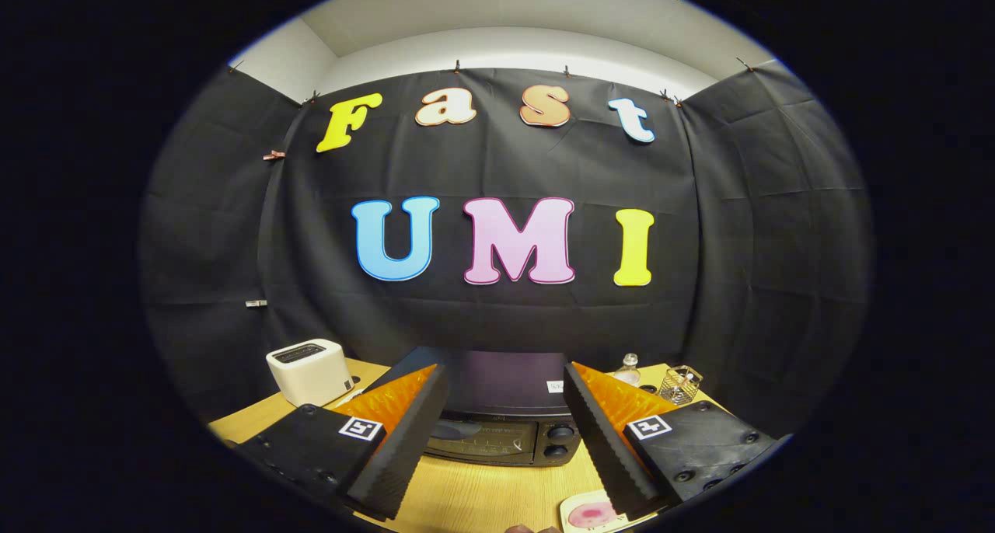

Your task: Open the toaster oven, put the food inside, and close the toaster oven door.

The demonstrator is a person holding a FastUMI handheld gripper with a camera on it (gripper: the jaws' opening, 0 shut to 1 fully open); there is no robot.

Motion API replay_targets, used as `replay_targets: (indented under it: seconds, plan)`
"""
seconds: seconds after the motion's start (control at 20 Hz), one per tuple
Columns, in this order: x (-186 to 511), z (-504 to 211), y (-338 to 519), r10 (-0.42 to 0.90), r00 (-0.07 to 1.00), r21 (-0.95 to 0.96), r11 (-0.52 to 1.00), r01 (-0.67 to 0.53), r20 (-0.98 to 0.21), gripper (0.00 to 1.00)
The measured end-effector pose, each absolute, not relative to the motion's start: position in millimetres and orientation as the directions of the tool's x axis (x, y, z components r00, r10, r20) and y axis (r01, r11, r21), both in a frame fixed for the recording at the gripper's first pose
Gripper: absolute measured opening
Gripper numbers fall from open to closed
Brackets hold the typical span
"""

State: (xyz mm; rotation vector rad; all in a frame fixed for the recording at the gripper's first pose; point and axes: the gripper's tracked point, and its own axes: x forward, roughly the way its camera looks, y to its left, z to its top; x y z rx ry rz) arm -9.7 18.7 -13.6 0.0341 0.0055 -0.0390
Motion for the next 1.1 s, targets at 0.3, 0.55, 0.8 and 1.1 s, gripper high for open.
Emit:
replay_targets:
  seconds: [0.3,0.55,0.8,1.1]
  plan:
    - [-16.5,-21.2,26.2,-0.052,0.998,0.064,0.997,0.054,-0.026,0.98]
    - [-3.0,-34.0,21.9,-0.096,0.994,0.062,0.993,0.099,-0.049,0.98]
    - [30.6,-63.2,28.3,-0.132,0.985,0.081,0.987,0.141,-0.112,0.99]
    - [69.3,-97.9,64.7,-0.101,0.98,0.082,0.99,0.116,-0.171,0.99]
